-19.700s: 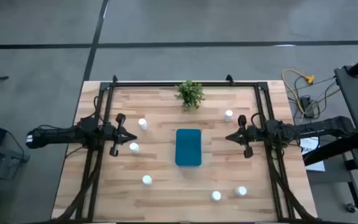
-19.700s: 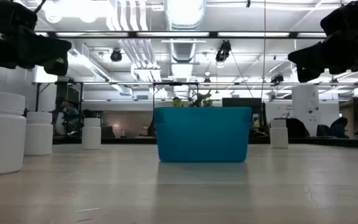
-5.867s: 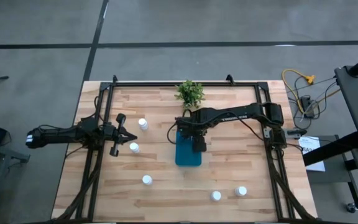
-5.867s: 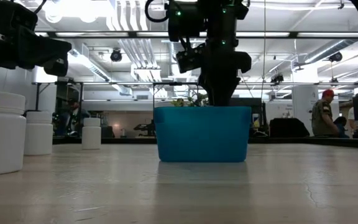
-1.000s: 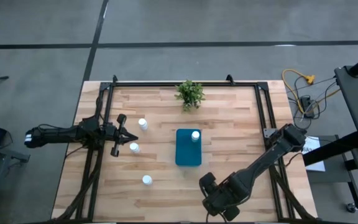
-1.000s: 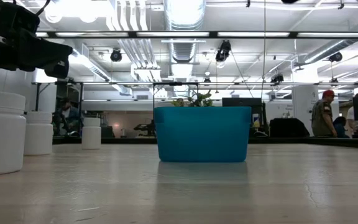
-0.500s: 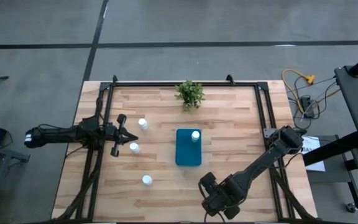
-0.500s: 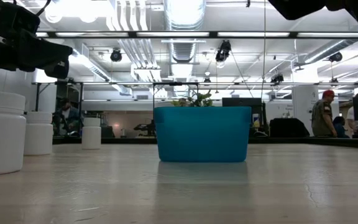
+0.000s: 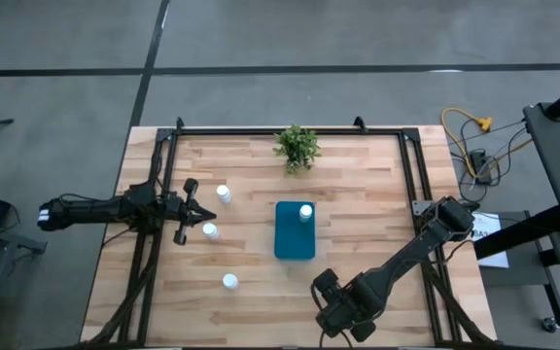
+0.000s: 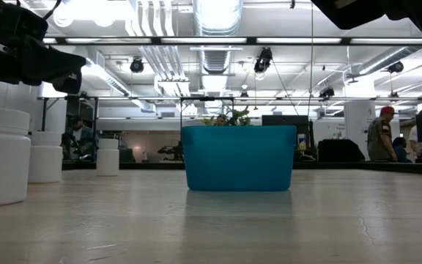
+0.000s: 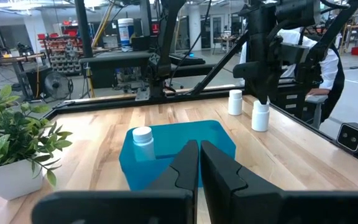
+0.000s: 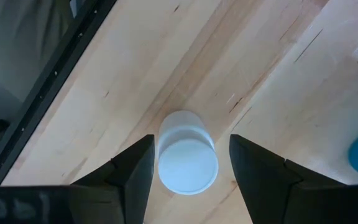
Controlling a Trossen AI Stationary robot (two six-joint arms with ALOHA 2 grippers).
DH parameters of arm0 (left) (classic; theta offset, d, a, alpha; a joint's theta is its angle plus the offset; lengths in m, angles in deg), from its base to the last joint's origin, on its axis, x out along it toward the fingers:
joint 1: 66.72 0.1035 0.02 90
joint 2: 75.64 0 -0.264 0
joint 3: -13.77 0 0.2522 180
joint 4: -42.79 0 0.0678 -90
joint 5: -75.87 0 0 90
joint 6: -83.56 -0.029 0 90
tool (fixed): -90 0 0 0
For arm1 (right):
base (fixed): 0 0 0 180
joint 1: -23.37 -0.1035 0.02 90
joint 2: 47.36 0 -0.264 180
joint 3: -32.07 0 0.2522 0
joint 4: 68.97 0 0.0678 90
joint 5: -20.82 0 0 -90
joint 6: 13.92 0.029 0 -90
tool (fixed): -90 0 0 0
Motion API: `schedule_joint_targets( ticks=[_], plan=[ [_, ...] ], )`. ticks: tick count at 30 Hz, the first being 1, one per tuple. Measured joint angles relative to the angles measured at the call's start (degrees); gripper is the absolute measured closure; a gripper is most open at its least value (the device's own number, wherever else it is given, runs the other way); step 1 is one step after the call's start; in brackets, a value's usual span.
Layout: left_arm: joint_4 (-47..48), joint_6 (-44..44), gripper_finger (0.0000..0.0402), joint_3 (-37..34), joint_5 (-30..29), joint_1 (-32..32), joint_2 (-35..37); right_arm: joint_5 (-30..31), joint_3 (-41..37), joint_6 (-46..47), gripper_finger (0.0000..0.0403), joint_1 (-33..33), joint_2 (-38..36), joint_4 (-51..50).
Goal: Pick and place pill bottles into a basket
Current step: Put the white medicine bottle into the blue bin
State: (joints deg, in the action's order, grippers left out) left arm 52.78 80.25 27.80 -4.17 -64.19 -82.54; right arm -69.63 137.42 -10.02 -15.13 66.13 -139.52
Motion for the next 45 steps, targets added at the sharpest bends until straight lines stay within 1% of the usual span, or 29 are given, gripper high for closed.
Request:
schedule_joint_targets(
  ticks=[13, 19, 32, 35, 41, 45],
  plan=[
    [-0.09, 0.0, 0.0402, 0.0, 0.0, 0.0, -0.22, 0.07, -1.35, -0.07, 0.0204, 0.02, 1.89, 0.1],
    [-0.11, 0.0, 0.0402, 0.01, 0.0, 0.0, -0.15, -0.01, -2.63, -0.06, 0.0204, 0.0, 1.97, 0.19],
    [-0.11, 0.0, 0.0402, 0.0, 0.0, 0.0, -0.13, -0.04, -2.8, -0.05, 0.0205, 0.01, 1.87, 0.9],
    [-0.09, 0.0, 0.0402, 0.01, 0.0, 0.0, -0.2, -0.43, -2.8, -0.06, 0.0215, 0.01, 1.86, 1.01],
    [-0.09, 0.0, 0.0402, 0.01, 0.0, -0.02, -0.2, -2.26, -2.8, -0.33, 0.0253, 0.13, 1.77, 1.15],
    [-0.09, 0.0, 0.0402, 0.0, 0.0, -0.01, -0.2, -2.54, -2.8, -1.14, 0.0255, 0.13, 1.77, 1.31]
  ],
)
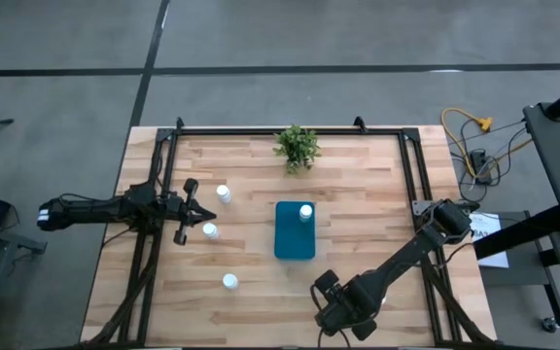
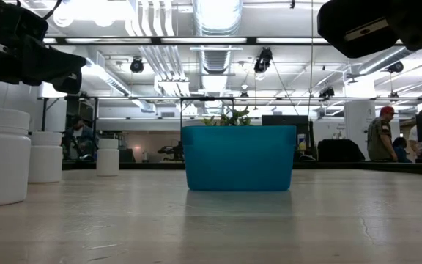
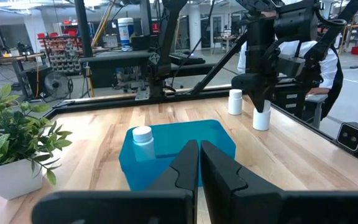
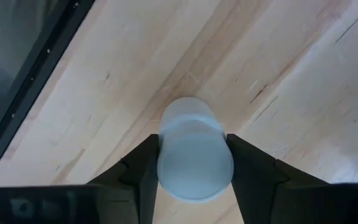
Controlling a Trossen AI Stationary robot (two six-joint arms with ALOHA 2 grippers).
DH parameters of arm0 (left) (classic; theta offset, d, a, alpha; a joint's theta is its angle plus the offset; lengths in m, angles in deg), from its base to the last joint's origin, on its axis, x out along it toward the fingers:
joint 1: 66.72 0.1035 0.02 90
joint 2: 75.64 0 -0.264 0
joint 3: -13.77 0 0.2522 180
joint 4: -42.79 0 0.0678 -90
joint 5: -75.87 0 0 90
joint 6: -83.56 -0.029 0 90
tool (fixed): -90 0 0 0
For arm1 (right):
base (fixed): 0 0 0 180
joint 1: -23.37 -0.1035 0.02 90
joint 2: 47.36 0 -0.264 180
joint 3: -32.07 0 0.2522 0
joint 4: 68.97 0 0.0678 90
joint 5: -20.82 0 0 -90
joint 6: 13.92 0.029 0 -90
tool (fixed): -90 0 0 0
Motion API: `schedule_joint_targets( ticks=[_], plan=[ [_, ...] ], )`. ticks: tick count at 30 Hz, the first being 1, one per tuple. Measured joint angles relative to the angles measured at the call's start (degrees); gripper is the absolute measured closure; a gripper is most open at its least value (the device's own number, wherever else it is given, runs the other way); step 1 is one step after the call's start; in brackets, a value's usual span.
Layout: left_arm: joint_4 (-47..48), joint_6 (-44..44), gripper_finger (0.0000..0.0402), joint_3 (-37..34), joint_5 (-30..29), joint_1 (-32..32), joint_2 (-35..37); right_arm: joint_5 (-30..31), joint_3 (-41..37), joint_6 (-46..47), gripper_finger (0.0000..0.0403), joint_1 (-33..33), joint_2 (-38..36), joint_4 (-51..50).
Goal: Pick and place pill bottles into a basket
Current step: Put the white medicine bottle into the blue bin
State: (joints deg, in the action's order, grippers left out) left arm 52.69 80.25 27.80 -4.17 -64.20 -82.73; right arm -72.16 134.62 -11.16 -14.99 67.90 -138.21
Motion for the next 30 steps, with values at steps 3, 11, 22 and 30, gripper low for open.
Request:
schedule_joint_targets(
  ticks=[3, 11, 22, 30],
  plan=[
    [0.0, 0.0, 0.0402, 0.02, 0.0, -0.01, 0.0, 0.0, 0.0, -0.29, 0.0255, 0.02, -0.02, 0.04],
    [0.0, 0.0, 0.0402, 0.01, 0.0, 0.01, 0.0, 0.17, 0.85, -0.9, 0.0255, 1.12, -0.07, -0.81],
    [0.02, 0.0, 0.0402, 0.02, 0.0, 0.01, 0.0, 1.94, 5.07, -5.17, 0.0255, 5.27, -0.93, -6.76],
    [0.17, -0.02, 0.0402, 0.02, 0.0, 0.01, -0.13, 3.09, 9.28, -9.18, 0.0255, 9.05, -3.4, -9.04]
  ],
)
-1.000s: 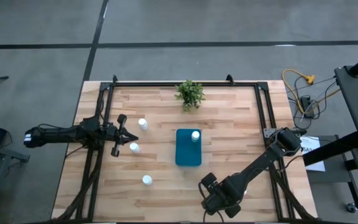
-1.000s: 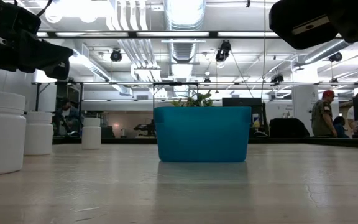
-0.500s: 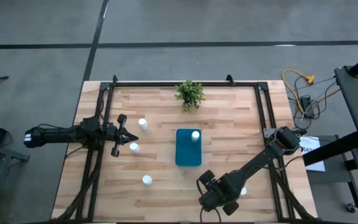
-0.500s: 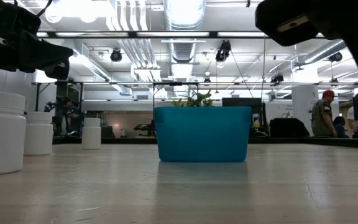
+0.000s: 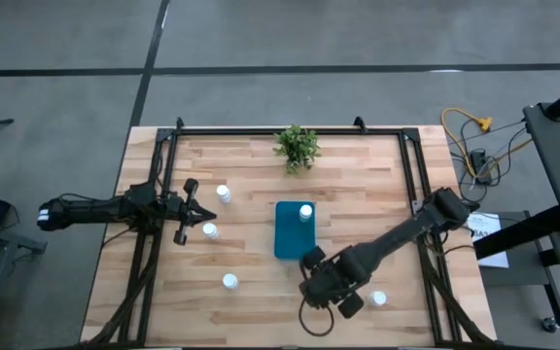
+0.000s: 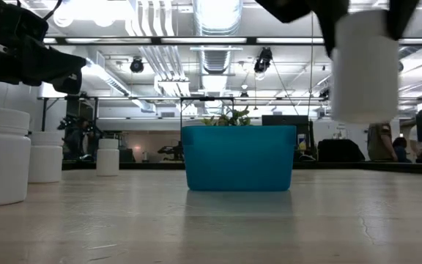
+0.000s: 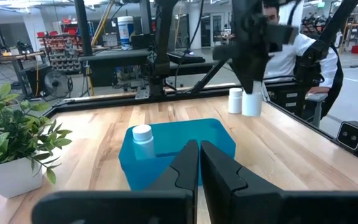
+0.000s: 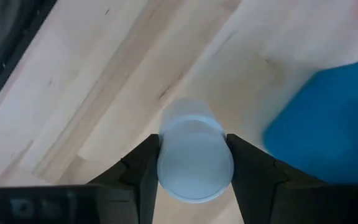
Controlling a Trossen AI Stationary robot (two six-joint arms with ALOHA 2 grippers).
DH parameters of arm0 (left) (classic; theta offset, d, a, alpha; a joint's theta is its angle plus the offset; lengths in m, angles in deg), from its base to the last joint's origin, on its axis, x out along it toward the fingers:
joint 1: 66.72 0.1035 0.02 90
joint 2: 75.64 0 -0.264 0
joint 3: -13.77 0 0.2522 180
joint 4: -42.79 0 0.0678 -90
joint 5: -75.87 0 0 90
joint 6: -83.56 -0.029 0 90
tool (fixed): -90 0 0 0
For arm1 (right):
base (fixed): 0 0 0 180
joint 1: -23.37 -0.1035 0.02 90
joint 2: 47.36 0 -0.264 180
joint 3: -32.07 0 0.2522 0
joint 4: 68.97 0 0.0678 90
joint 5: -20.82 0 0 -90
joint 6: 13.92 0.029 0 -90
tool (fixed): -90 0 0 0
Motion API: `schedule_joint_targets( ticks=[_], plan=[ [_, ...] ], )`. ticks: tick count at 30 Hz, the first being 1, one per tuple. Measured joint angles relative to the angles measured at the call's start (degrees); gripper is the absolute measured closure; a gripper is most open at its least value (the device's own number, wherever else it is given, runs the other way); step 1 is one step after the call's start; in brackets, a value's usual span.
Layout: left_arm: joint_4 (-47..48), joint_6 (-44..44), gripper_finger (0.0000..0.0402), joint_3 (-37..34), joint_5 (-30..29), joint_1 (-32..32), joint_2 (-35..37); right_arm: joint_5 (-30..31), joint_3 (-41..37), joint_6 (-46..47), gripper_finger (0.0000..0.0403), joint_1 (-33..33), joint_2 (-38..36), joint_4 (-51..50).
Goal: Pick and place pill bottles into a basket
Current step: Put the white medicine bottle into the blue bin
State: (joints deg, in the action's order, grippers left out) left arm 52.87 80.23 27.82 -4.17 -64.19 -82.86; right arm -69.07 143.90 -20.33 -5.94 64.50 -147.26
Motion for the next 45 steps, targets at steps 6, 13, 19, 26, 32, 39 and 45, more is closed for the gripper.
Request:
schedule_joint_targets(
  ticks=[6, 13, 19, 26, 32, 39, 45],
  plan=[
    [-0.24, 0.0, 0.0402, -0.02, 0.0, 0.0, -0.44, 0.85, 3.54, -3.7, 0.0255, 2.86, -1.13, -1.51],
    [-0.26, -0.02, 0.0402, -0.02, 0.0, 0.0, -0.58, 1.59, 4.75, -7.67, 0.0255, 7.71, -1.14, -3.12],
    [-0.24, -0.02, 0.0402, 0.0, 0.0, -0.02, -0.61, 1.59, 4.73, -9.95, 0.0255, 12.64, -1.12, -3.09],
    [-0.24, -0.04, 0.0402, 0.0, 0.0, 0.0, -0.61, 1.59, 3.41, -12.52, 0.0255, 17.22, -1.09, -2.95],
    [-0.24, -0.07, 0.0402, 0.0, 0.0, 0.0, -0.61, 1.82, 2.01, -14.21, 0.0255, 19.52, -0.52, -2.12],
    [-0.24, -0.07, 0.0402, 0.0, 0.0, 0.0, -0.63, 3.09, 1.97, -15.44, 0.0255, 21.34, 2.6, -1.21],
    [-0.24, -0.07, 0.0402, -0.01, -0.01, -0.02, -0.62, 3.08, 1.95, -16.5, 0.0255, 22.26, 5.62, -0.9]
  ],
)
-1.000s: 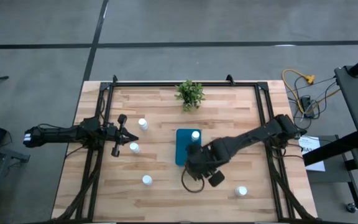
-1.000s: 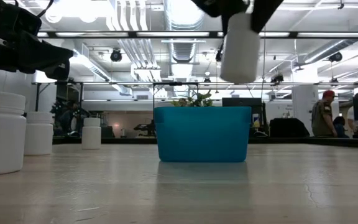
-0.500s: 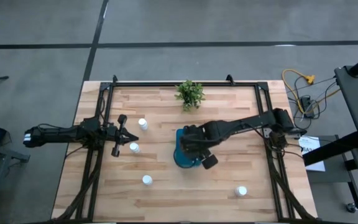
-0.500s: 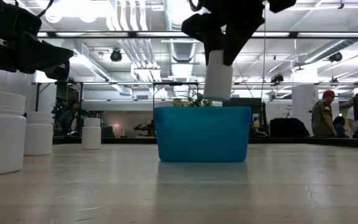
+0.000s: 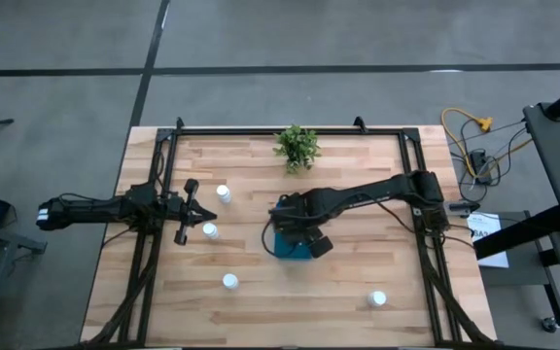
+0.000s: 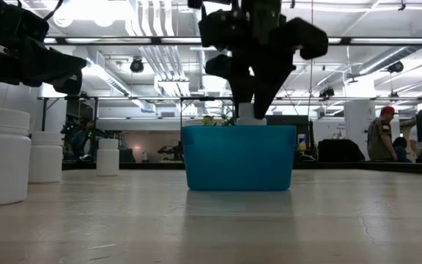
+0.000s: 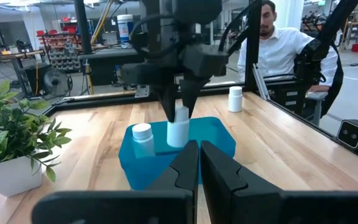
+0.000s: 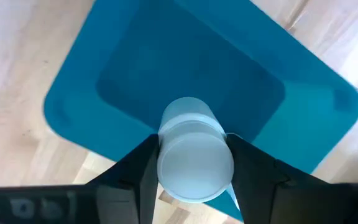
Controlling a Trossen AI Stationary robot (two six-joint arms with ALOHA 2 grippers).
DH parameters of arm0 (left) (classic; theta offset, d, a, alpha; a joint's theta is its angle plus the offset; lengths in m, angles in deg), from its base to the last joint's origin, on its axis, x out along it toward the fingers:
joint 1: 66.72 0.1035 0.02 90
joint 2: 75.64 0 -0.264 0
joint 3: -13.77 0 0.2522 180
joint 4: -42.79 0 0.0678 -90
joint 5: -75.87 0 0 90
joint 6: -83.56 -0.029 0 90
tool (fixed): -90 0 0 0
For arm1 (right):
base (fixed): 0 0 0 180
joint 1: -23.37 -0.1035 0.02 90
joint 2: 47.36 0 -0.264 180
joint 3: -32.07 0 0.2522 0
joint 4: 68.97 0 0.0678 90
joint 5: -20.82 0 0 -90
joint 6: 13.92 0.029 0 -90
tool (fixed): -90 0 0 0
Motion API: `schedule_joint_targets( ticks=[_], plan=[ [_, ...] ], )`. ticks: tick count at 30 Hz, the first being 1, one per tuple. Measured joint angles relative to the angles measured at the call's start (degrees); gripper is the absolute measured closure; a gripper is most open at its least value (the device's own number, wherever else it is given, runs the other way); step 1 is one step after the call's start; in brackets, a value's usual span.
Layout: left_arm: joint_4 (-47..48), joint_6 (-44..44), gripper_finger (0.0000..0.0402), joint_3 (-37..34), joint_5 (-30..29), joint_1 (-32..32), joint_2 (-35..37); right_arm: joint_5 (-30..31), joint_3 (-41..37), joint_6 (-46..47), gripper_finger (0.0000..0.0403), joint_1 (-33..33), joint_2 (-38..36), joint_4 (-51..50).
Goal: Pick and place pill bottles into a basket
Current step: Put the white medicine bottle into the blue bin
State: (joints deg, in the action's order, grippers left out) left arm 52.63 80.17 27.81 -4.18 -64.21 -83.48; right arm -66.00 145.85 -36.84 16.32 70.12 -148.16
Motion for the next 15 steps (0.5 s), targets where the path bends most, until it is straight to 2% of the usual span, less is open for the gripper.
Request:
schedule_joint_targets(
  ticks=[15],
  plan=[
    [0.02, -0.02, 0.0402, 0.0, 0.01, 0.01, -0.01, -0.15, 0.0, 0.12, 0.0255, 0.6, 4.14, -0.6]
  ],
)
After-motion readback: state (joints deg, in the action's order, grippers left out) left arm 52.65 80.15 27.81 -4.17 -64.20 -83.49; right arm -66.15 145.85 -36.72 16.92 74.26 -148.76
